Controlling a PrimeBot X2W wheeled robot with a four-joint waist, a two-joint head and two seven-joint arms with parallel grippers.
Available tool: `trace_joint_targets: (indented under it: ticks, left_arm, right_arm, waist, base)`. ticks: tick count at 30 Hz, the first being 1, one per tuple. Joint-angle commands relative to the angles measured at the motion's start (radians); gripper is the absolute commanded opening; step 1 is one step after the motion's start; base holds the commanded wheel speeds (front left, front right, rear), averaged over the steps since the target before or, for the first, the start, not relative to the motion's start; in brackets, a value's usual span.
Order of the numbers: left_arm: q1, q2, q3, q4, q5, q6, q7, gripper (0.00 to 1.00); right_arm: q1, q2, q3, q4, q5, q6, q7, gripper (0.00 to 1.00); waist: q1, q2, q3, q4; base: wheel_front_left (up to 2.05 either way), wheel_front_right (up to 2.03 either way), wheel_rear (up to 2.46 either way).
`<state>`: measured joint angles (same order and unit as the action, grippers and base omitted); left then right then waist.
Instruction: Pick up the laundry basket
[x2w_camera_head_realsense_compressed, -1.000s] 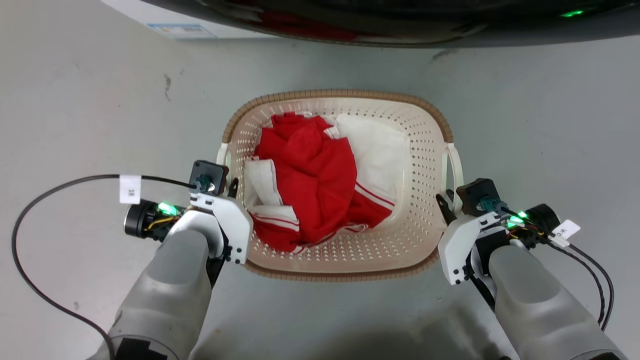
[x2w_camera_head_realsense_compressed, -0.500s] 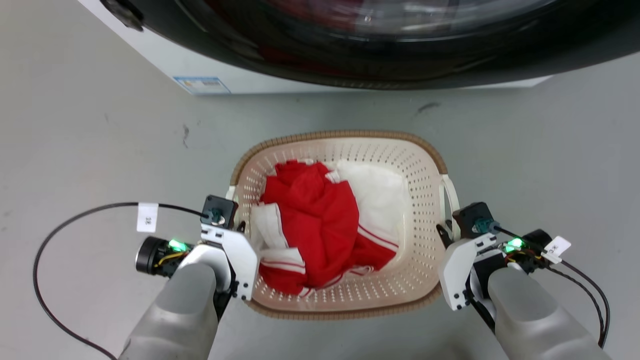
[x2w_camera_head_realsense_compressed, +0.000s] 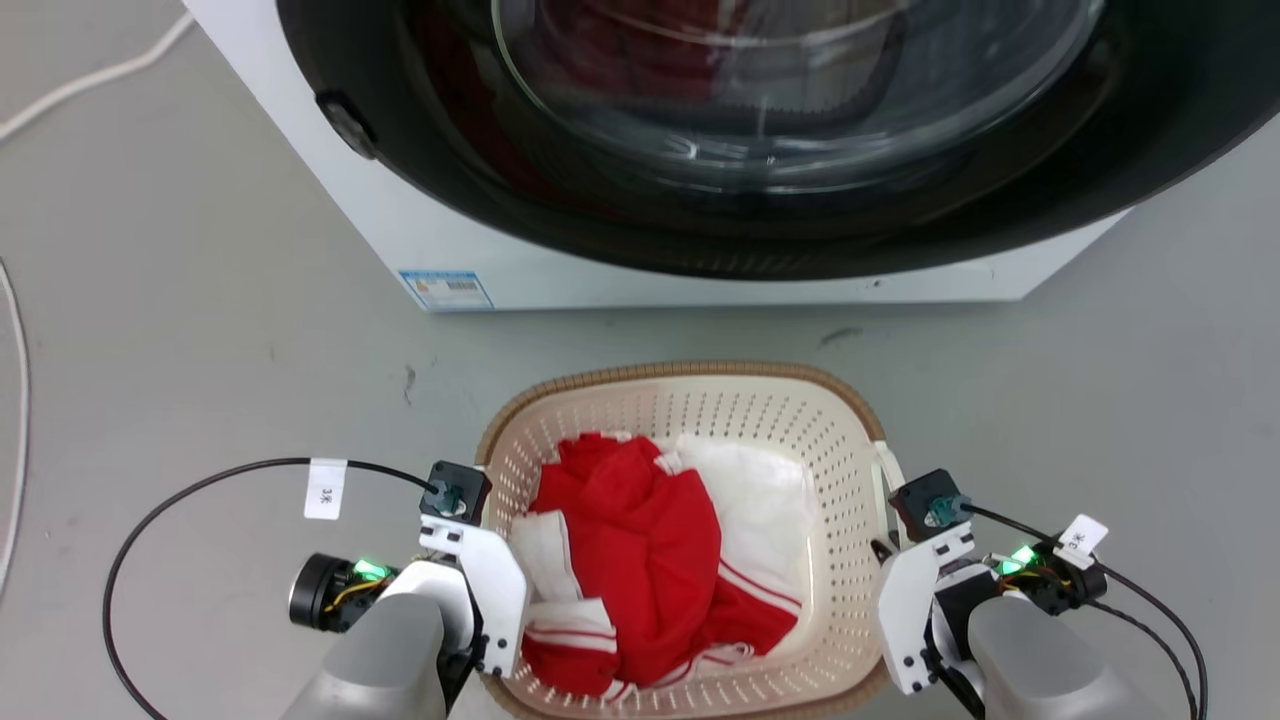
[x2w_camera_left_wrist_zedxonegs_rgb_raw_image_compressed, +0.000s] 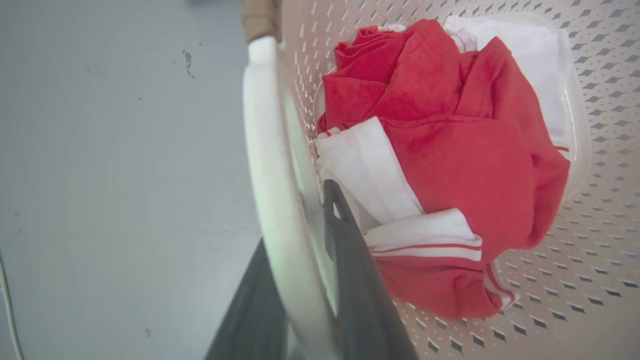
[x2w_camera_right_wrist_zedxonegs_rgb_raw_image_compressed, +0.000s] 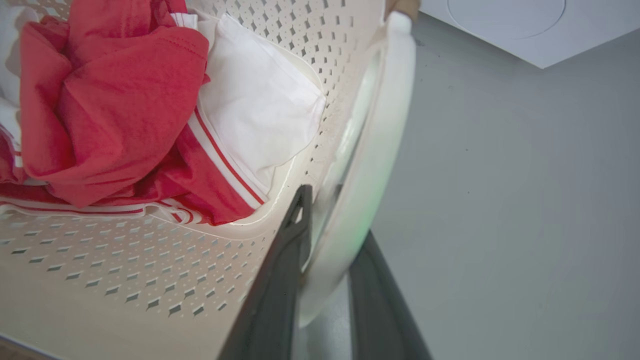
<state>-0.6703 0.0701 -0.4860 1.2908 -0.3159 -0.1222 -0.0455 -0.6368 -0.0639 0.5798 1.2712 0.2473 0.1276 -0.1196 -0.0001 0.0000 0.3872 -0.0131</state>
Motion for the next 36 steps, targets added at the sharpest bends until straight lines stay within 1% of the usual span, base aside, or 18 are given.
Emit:
trace_joint_targets:
  ticks: [1, 10, 20, 27, 28, 32, 36]
  left_arm:
    - [0.020, -0.030, -0.027, -0.013, -0.015, -0.014, 0.017, 0.00]
    - [0.057, -0.012, -0.103, -0.039, -0.119, -0.014, 0.100, 0.00]
    - [0.104, 0.026, -0.175, -0.052, -0.208, -0.013, 0.139, 0.00]
    - [0.138, 0.030, -0.219, -0.052, -0.255, -0.013, 0.161, 0.00]
    - [0.149, 0.032, -0.235, -0.054, -0.276, -0.013, 0.171, 0.00]
    - [0.157, 0.035, -0.251, -0.056, -0.296, -0.013, 0.186, 0.00]
    - [0.158, 0.035, -0.272, -0.062, -0.327, -0.013, 0.219, 0.00]
  right_arm:
    - [0.003, 0.025, 0.023, -0.016, 0.011, 0.006, 0.009, 0.00]
    - [0.030, 0.025, 0.095, -0.009, 0.092, 0.006, 0.085, 0.00]
    - [0.080, 0.021, 0.163, -0.009, 0.174, 0.006, 0.131, 0.00]
    - [0.111, 0.013, 0.216, -0.013, 0.225, 0.006, 0.154, 0.00]
    - [0.117, 0.006, 0.238, -0.018, 0.246, 0.006, 0.164, 0.00]
    - [0.125, -0.003, 0.257, -0.018, 0.266, 0.005, 0.178, 0.00]
    - [0.131, -0.011, 0.287, -0.024, 0.299, 0.005, 0.215, 0.00]
  waist:
    - [0.0001, 0.0000, -0.049, 0.003]
    - [0.0001, 0.0000, -0.162, 0.003]
    - [0.0001, 0.0000, -0.281, -0.004]
    - [0.0001, 0.0000, -0.358, -0.008]
    - [0.0001, 0.0000, -0.377, -0.011]
    - [0.0001, 0.0000, -0.393, -0.012]
    - [0.0001, 0.0000, -0.410, -0.010]
  base:
    - [0.00, 0.00, 0.00]
    - [0.00, 0.00, 0.00]
    - [0.00, 0.00, 0.00]
    - [0.00, 0.00, 0.00]
    - [0.00, 0.00, 0.00]
    - [0.00, 0.00, 0.00]
    - [0.00, 0.00, 0.00]
